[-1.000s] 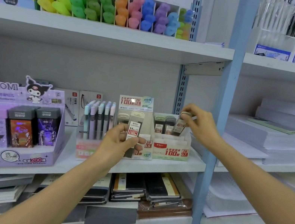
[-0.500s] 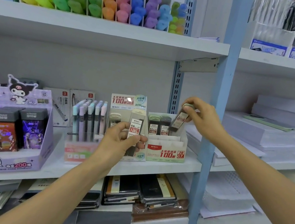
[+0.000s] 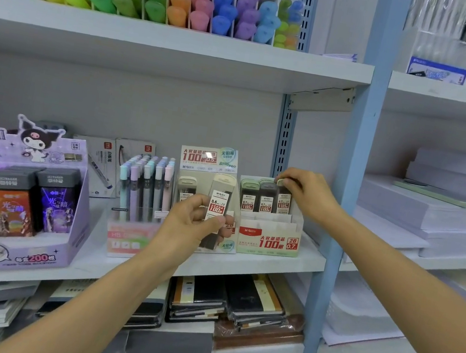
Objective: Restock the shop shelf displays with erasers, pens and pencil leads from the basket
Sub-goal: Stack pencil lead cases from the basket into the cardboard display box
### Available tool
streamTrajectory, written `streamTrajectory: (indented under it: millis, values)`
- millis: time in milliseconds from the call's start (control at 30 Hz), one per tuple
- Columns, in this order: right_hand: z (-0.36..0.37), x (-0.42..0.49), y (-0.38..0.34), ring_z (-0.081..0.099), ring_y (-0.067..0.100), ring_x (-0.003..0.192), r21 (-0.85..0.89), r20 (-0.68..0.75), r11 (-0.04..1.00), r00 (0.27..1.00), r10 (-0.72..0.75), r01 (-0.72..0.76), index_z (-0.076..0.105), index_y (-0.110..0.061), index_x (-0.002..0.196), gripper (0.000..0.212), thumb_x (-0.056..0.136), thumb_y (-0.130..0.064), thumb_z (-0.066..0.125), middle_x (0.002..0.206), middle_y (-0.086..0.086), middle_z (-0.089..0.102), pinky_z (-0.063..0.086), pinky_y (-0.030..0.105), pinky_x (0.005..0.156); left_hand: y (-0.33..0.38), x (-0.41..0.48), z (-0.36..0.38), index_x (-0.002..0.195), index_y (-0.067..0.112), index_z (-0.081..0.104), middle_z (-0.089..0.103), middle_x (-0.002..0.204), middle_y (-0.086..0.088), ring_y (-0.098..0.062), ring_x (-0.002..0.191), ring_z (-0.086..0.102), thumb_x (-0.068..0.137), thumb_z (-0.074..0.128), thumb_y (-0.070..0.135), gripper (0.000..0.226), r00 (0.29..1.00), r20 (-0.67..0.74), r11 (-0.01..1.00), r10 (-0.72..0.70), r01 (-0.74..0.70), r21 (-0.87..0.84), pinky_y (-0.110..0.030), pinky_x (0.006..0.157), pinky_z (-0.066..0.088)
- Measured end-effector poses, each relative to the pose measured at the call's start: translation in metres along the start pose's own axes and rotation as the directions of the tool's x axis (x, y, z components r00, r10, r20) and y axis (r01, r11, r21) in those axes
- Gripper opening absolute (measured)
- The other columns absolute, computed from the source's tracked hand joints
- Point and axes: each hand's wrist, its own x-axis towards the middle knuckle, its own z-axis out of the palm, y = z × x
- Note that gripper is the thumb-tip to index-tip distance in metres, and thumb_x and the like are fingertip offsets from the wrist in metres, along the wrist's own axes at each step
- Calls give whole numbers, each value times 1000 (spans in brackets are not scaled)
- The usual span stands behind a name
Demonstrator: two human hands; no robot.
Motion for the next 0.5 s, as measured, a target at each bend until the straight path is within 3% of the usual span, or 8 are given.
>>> streamTrajectory:
  millis: [167,300,367,500]
  values:
    - [2,-6,0,54,16,108,-50,-34,999,999,8,-10,64,-11,120,27,95,-7,56,122,7,62,38,22,91,3,-3,-1,111,15,61,76,93,-2,-18,83,73,92,62,6,21,1000,-9,1000,-17,17,1,-27,70,59]
    - [-3,-16,-23,53,3,99,47,-182,991,977,-114,125,60,-18,125,28,97,-20,54,119,-4,60,42,16,86,5,-6,0,111,13,61,76,93,-4,-18,80,73,91,63,5,21,1000,-16,1000,-9,9,-13,-27,69,60]
    - [-2,-23,-46,56,-3,94,188,-127,962,976,-175,197,58,-21,127,31,97,-27,52,115,-7,62,48,11,79,7,-7,1,111,13,62,76,93,-5,-20,82,73,91,64,6,22,1000,-20,1000,1,-1,0,-28,69,60]
    - [8,-36,-82,66,5,94,401,115,895,959,-259,194,58,-20,128,35,95,-28,58,109,-4,68,55,20,83,13,-14,3,109,13,64,76,93,-6,-23,86,73,90,65,7,19,1000,7,999,22,-22,40,-31,71,60]
